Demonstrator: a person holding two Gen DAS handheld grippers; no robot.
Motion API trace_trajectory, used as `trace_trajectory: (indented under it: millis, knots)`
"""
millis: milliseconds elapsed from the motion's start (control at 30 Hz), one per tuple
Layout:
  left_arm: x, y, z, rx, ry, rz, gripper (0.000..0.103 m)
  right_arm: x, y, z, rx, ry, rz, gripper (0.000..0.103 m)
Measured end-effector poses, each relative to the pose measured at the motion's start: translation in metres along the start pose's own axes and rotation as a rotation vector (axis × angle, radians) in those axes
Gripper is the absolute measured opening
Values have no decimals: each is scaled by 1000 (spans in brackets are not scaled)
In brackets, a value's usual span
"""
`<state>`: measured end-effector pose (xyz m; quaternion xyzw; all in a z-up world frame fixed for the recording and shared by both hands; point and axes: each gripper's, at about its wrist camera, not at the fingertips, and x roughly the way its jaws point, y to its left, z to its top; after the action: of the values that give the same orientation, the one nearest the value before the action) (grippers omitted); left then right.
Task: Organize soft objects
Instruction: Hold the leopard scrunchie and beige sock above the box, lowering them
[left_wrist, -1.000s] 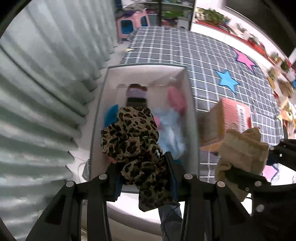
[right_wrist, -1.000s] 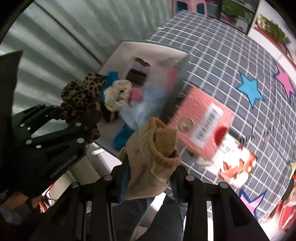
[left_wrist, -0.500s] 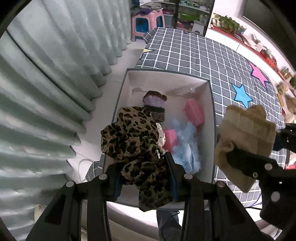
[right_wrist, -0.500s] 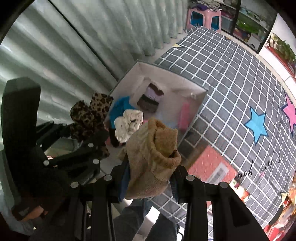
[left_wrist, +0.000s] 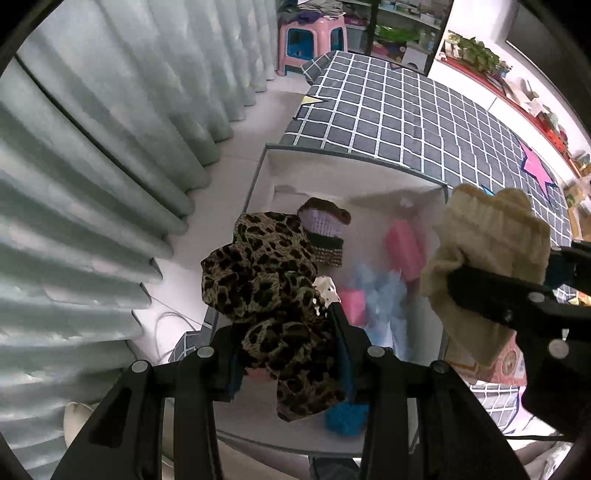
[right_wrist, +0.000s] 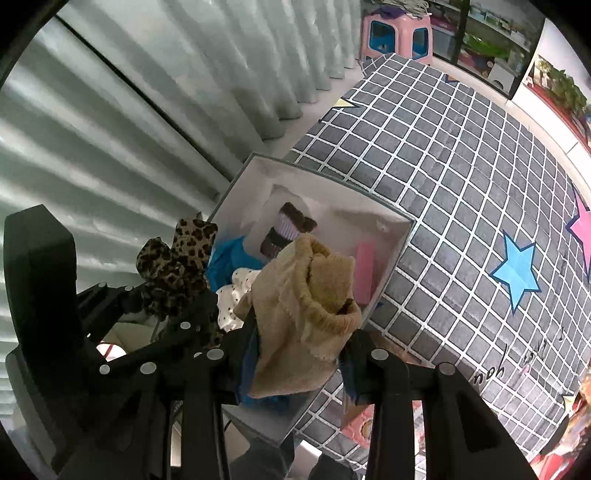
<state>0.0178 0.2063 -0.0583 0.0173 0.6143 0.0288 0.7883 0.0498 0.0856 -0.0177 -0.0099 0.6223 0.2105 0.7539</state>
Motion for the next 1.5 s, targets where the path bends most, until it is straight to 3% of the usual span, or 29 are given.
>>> trace_trajectory:
  millis: [600,1500]
  knots:
    - [19,-4,8,-20,54,3,43,16,-12,9,44,38,5,39]
    - [25,-9,10,-10,69,5,44,23,-16,10,52,51,10,39]
